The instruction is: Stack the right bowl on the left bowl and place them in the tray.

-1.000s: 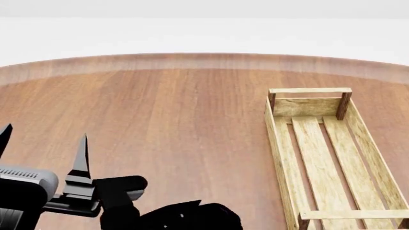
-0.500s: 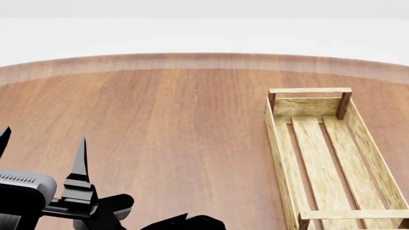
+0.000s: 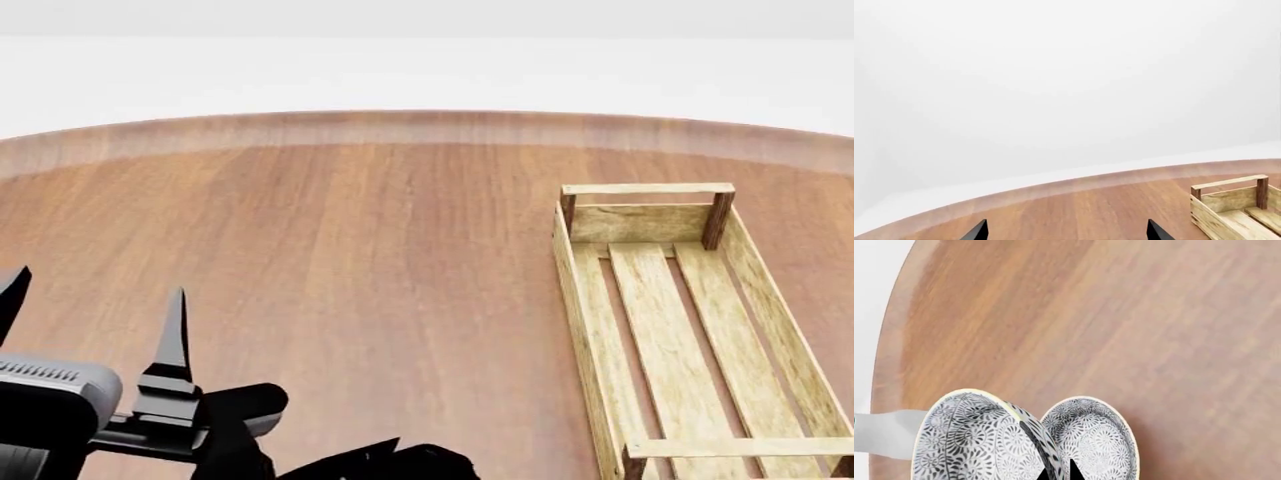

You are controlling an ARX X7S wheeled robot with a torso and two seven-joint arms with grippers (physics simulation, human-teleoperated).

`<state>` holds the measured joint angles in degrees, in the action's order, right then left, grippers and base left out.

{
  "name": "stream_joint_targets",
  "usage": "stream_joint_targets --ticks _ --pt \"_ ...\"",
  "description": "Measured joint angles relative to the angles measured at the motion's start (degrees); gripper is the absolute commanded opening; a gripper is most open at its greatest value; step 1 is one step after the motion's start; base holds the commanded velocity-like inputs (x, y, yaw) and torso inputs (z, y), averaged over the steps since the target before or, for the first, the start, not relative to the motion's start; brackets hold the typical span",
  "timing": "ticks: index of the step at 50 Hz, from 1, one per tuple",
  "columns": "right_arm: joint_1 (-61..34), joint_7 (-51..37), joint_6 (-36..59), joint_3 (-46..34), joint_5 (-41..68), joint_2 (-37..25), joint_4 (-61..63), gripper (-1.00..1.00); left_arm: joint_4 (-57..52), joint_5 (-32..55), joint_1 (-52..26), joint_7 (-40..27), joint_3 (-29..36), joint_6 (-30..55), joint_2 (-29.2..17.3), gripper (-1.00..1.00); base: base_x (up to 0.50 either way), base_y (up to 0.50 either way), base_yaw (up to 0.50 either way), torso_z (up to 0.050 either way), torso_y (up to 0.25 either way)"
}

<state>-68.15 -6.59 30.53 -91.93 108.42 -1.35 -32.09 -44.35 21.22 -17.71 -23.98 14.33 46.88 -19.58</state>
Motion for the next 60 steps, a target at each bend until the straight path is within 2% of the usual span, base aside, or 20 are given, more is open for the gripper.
stream_joint_targets --ticks 16,37,53,54,60 --pt "-0.01 0.19 -2.25 0.16 1.10 -0.03 -2.48 -1.00 0.42 -0.12 0.19 -0.23 0.60 -0.71 -0.35 1.00 0.00 0.00 0.00 0.000 -0.008" --pt "0.23 0.87 -2.82 -0.69 0.60 0.02 -2.05 -1.00 0.60 -0.58 0.44 -0.56 1.81 -1.33 -1.10 1.00 0.00 0.00 0.00 0.000 -0.246" --pt "0.39 0.72 -2.97 -0.79 0.24 0.04 -2.15 -1.00 0.86 -0.44 0.53 -0.57 2.15 -2.22 -1.35 1.00 0.00 0.00 0.00 0.000 0.000" --pt "0.40 0.69 -3.02 -0.80 0.18 0.04 -2.16 1.00 0.87 -0.42 0.53 -0.58 2.15 -2.25 -1.36 1.00 0.00 0.00 0.00 0.000 0.000" --pt "0.50 0.65 -3.34 -0.59 -0.07 0.08 -2.01 1.00 0.97 -0.35 0.61 -0.66 2.19 -2.49 -1.45 1.00 0.00 0.00 0.00 0.000 0.000"
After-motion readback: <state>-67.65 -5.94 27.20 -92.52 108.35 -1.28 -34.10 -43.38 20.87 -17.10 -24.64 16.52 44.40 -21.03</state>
